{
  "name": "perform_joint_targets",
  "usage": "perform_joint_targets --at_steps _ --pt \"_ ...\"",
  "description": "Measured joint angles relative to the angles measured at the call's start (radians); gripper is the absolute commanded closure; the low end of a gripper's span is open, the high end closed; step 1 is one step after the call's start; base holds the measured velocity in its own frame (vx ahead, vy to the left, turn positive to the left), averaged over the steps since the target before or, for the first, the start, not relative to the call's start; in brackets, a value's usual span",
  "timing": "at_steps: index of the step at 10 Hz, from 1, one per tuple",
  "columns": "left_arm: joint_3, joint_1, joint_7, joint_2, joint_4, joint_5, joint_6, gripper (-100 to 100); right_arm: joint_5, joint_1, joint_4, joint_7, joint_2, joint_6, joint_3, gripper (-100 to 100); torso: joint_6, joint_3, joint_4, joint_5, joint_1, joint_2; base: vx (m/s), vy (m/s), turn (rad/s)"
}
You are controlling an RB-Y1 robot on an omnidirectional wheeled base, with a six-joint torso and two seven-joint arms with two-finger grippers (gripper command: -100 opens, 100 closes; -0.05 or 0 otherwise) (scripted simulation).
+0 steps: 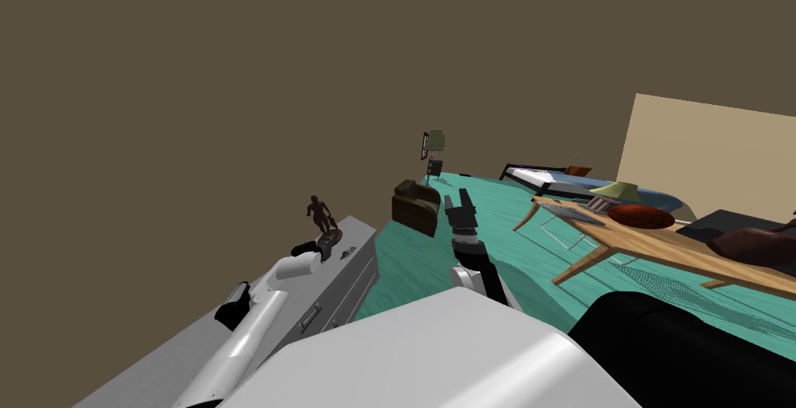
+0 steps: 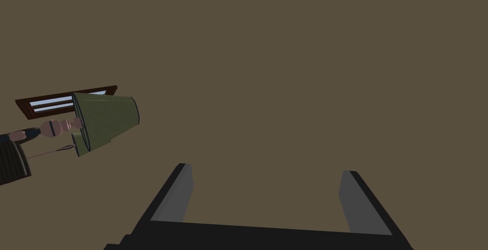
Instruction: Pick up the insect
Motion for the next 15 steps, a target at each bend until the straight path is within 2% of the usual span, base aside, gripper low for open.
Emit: perform_joint_targets --at_steps 3,8,15 --pt "0.005 -0.026 -0.007 0.007 0.046 0.041 0.083 -100 0.000 0.000 0.000 0.000 0.000 0.000 0.000 0 0.000 0.000 0.000 0.000 0.000 0.000 0.001 0.019 -0.044" --pt "0.015 -0.097 -0.020 0.024 0.148 0.127 0.228 -100 0.000 0.000 0.000 0.000 0.000 0.000 0.000 0 0.000 0.000 0.000 0.000 0.000 0.000 0.001 0.016 -0.042" --pt "0.028 -0.178 -0.041 0.043 0.279 0.235 0.392 -100 0.000 0.000 0.000 0.000 0.000 0.000 0.000 0 0.000 0.000 0.000 0.000 0.000 0.000 0.008 0.015 -0.051"
